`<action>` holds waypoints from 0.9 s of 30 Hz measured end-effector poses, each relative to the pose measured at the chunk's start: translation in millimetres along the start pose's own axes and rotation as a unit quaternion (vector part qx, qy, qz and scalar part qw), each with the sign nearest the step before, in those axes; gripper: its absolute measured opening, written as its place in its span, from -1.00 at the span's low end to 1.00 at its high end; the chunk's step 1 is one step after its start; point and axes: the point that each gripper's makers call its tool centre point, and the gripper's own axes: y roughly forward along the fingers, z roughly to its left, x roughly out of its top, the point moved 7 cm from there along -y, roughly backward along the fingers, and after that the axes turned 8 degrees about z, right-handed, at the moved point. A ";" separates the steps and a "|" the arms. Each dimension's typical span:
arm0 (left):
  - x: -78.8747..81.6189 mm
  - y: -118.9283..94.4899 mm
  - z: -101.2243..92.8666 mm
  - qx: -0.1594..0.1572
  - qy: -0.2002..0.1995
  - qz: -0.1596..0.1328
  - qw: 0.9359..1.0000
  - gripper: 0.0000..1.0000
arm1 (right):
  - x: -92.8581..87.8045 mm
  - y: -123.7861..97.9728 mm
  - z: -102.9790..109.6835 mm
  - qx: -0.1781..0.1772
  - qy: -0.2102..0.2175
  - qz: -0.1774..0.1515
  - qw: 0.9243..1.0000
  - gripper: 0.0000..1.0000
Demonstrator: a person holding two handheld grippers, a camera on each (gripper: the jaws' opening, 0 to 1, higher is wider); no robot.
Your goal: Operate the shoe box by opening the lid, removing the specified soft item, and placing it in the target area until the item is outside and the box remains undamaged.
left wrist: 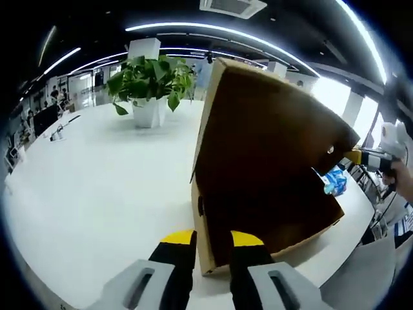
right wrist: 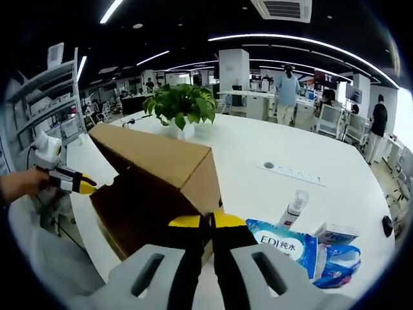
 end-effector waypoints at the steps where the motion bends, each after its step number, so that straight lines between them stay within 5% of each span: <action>1: 4.9 -4.0 0.0 0.002 0.007 -0.010 1.000 -0.59 | -0.9 -0.8 0.3 0.000 -0.001 0.000 1.000 -0.94; 4: 19.7 -14.0 -3.2 0.002 0.039 -0.047 0.998 -0.57 | -3.5 -3.8 2.4 0.001 -0.007 -0.005 1.000 -0.94; 13: 50.2 -38.8 -17.2 -0.003 0.095 -0.076 0.993 -0.47 | -11.2 -9.5 10.7 0.007 -0.023 -0.010 1.000 -0.89; 27: 40.0 -47.1 -28.5 -0.021 0.140 -0.062 0.988 -0.42 | -27.0 -15.4 26.9 0.029 -0.061 -0.018 0.998 -0.66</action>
